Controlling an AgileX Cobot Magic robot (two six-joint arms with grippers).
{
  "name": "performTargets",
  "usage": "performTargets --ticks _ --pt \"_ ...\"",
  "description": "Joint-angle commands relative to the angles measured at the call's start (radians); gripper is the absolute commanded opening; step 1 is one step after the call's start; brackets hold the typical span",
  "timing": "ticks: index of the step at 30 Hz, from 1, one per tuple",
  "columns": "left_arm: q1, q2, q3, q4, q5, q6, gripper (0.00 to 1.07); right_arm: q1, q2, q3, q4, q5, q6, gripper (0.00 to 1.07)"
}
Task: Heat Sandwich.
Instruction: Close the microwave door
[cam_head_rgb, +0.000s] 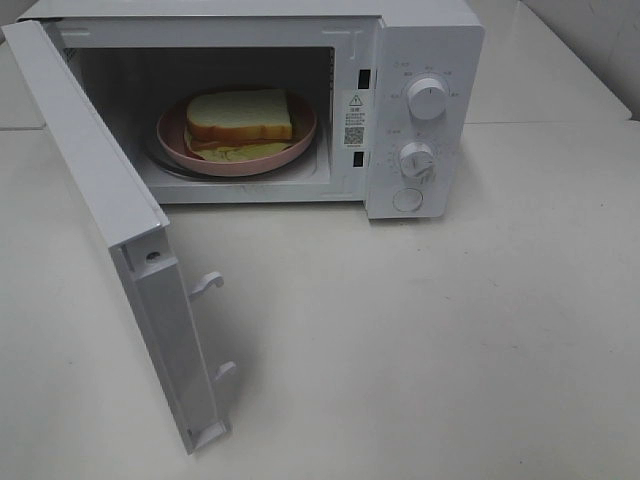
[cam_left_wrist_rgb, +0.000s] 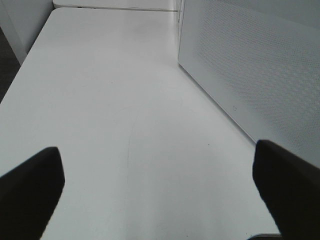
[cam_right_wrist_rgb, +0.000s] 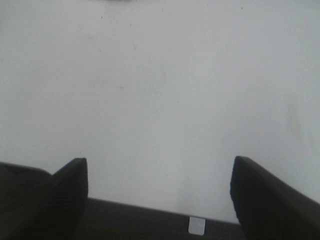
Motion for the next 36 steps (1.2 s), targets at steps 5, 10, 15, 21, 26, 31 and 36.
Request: performTargets --ticks 5,10,15,21,26,31,36 --pt "0.000 -0.019 0.000 -0.004 -0.010 -0.006 0.98 -0.094 -0.111 0.013 0.001 -0.078 0.010 0.76" --pt "0.000 -0.019 0.000 -0.004 -0.010 -0.006 0.98 -0.149 -0.195 0.016 0.001 -0.091 0.010 0.76" --pt "0.000 -0.019 0.000 -0.004 -0.010 -0.006 0.98 -0.153 -0.198 0.027 0.002 -0.120 0.014 0.76" --pt "0.000 -0.006 0.000 -0.004 -0.010 -0.006 0.98 -0.153 -0.198 0.050 0.009 -0.158 0.006 0.76" --pt "0.000 -0.006 0.000 -0.004 -0.010 -0.006 0.98 -0.153 -0.198 0.050 0.009 -0.158 0.006 0.76" --pt "0.000 -0.006 0.000 -0.004 -0.010 -0.006 0.98 -0.153 -0.198 0.050 0.009 -0.158 0.006 0.76" --pt "0.000 -0.006 0.000 -0.004 -0.010 -0.006 0.98 -0.153 -0.198 0.050 0.009 -0.158 0.006 0.76"
